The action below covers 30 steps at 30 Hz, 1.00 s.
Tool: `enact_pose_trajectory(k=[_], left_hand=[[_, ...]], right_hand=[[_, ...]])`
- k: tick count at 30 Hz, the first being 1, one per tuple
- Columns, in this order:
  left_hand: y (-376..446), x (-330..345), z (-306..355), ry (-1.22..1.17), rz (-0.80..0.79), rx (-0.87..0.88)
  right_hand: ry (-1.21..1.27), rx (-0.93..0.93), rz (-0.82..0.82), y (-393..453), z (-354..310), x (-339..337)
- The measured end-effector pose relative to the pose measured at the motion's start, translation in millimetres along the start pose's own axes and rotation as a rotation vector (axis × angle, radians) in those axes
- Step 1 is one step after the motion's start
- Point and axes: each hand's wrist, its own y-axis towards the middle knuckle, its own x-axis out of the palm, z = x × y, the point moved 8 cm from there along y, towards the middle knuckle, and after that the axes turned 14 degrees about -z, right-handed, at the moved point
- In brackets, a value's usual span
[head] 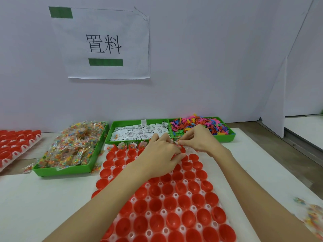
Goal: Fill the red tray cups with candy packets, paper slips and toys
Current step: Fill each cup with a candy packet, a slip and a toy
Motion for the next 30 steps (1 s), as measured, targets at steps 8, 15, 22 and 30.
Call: enact_pose_trajectory(k=[8,15,22,30], left_hand=[[1.5,-32.0,-27.6,-0.243,0.273,-0.072],[11.4,-22.4,-22.9,-0.093,0.148,-0.022],[13.6,-15.2,-16.8,-0.039,0.116,0.010],[14.7,-12.4,-14.1,0.006,0.109,0.032]], right_hand=[[-0.027,0.009,0.045,0.8,-1.4,0.4],[0.015,0.012,0.117,0.4,-0.8,-1.9],[0.076,0.032,0.087,-2.6,0.0,-2.6],[0.033,0.019,0.006,-7.7,-8.1,-6.6]])
